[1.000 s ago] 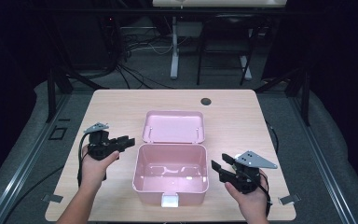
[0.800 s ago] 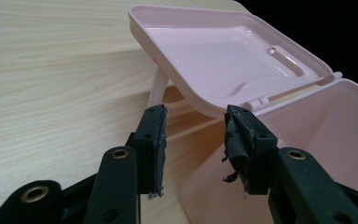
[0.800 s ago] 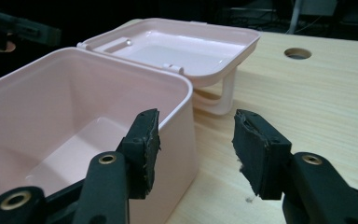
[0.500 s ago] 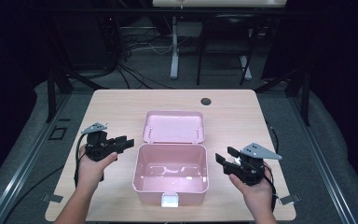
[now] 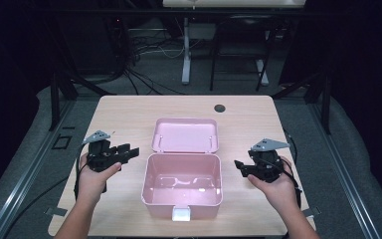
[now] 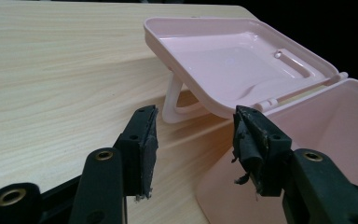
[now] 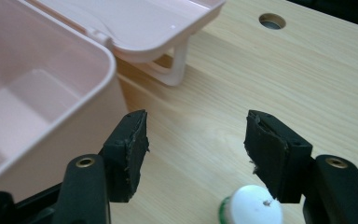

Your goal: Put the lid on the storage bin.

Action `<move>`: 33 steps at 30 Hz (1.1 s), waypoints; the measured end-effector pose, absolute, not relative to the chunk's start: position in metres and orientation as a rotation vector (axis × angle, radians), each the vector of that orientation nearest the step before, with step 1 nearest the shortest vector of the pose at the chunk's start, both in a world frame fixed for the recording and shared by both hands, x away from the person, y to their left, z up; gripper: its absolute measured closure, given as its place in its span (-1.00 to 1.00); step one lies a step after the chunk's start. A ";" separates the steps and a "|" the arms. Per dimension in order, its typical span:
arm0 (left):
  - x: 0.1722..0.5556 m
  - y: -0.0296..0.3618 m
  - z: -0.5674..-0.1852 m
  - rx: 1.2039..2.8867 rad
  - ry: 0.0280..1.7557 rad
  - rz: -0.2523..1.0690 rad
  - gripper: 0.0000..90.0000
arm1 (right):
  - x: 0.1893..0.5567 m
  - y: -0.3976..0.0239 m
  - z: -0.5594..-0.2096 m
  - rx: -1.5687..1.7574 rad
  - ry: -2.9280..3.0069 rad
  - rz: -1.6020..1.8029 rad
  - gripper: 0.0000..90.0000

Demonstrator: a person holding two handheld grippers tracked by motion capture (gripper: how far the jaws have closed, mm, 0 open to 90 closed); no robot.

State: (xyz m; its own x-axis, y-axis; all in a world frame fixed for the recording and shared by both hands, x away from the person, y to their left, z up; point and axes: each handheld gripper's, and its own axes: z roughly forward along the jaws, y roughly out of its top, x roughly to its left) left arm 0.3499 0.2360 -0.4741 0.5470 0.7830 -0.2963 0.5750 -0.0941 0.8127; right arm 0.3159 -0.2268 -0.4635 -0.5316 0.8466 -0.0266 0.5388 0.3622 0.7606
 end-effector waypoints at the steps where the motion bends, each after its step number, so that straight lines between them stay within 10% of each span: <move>1: 0.350 0.236 -0.474 1.780 1.128 0.259 0.10 | 0.316 -0.227 -0.463 1.206 2.213 1.001 -0.13; 33: 0.347 0.240 -0.465 1.869 1.144 0.318 0.00 | 0.379 -0.212 -0.460 1.293 2.564 0.337 -0.08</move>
